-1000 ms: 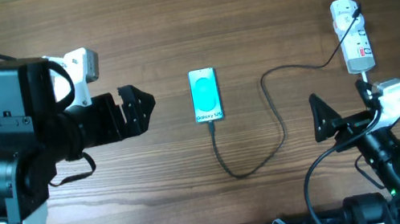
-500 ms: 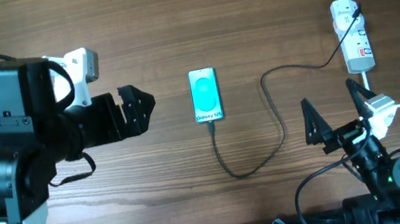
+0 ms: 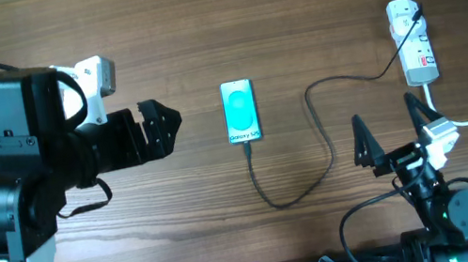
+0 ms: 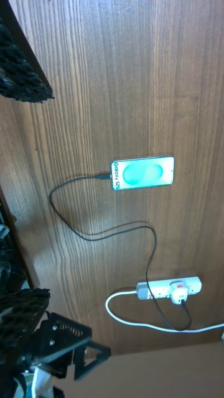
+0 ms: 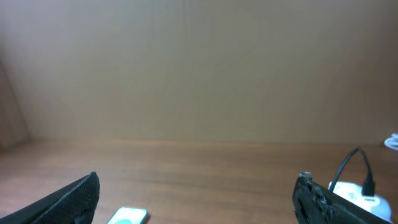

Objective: Plug charger to phone and switch on socket

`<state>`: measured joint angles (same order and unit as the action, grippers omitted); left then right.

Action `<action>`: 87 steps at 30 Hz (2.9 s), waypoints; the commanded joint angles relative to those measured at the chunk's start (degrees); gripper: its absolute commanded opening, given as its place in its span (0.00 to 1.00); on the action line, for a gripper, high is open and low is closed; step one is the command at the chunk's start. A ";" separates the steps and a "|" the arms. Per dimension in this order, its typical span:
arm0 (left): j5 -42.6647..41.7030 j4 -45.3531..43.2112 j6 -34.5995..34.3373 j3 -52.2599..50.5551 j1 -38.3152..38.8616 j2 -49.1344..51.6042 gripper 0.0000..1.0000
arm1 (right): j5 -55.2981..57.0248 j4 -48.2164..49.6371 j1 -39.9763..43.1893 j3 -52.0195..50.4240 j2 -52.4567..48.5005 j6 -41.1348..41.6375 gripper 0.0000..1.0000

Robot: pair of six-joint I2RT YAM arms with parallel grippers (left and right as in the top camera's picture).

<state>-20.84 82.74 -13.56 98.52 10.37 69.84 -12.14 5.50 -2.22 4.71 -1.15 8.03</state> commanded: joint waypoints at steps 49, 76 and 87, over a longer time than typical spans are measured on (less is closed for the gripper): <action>0.13 -0.15 1.16 0.07 -0.22 0.02 1.00 | 8.90 -5.66 2.14 -4.42 0.96 -9.33 1.00; 0.15 -0.15 1.16 0.07 -0.22 0.02 1.00 | 8.70 -5.51 2.51 -4.42 0.94 -9.51 1.00; 0.13 -0.13 1.16 0.07 -0.22 0.02 1.00 | 8.68 -5.51 2.51 -4.42 0.94 -9.49 1.00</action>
<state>-20.84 82.72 -13.56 98.52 10.37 69.84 -4.38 -0.10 0.05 0.36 -0.82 -0.36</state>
